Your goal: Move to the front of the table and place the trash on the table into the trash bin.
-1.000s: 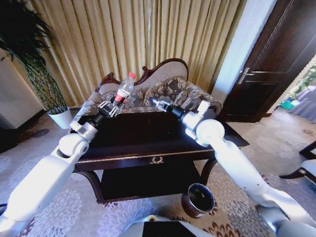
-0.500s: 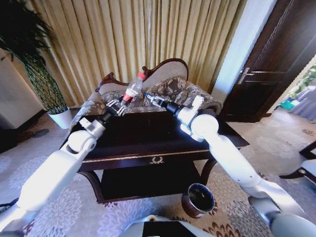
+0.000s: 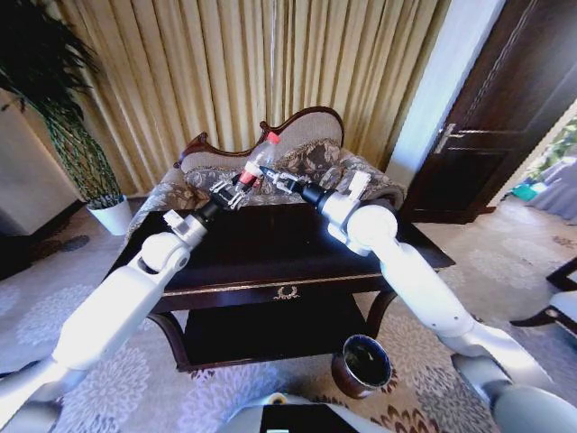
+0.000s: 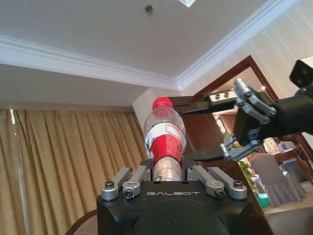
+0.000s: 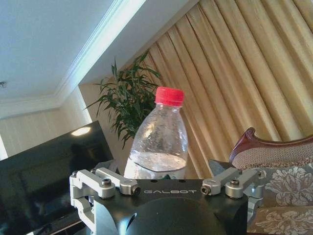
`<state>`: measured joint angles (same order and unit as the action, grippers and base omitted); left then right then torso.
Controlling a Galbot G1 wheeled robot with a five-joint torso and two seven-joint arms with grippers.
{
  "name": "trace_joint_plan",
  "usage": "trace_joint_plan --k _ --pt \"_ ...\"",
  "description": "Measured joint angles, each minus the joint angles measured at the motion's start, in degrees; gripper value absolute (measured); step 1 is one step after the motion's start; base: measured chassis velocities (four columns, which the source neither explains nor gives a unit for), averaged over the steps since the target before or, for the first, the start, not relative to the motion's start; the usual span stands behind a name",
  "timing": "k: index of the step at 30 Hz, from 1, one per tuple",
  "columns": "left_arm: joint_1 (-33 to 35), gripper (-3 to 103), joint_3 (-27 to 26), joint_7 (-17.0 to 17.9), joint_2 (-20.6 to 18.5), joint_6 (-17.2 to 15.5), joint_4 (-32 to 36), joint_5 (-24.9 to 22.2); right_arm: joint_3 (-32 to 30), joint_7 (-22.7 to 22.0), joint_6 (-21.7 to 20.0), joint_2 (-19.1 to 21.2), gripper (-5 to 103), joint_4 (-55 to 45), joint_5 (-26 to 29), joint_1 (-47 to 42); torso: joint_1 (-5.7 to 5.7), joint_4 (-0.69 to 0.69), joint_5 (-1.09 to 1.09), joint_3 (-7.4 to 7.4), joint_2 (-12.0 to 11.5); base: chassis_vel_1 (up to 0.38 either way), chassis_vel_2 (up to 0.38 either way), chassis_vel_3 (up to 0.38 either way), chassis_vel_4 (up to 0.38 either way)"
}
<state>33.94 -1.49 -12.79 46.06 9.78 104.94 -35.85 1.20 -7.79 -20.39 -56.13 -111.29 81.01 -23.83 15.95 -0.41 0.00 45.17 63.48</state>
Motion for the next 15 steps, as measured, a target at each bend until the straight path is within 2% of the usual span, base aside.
trace_joint_plan --k 15 --pt "-2.33 28 4.42 0.01 1.64 -0.35 0.05 0.86 0.92 -0.11 0.0 -0.92 100 0.99 -0.12 0.78 0.0 0.0 0.0 0.0 0.0 0.0 0.0 0.0 0.0"
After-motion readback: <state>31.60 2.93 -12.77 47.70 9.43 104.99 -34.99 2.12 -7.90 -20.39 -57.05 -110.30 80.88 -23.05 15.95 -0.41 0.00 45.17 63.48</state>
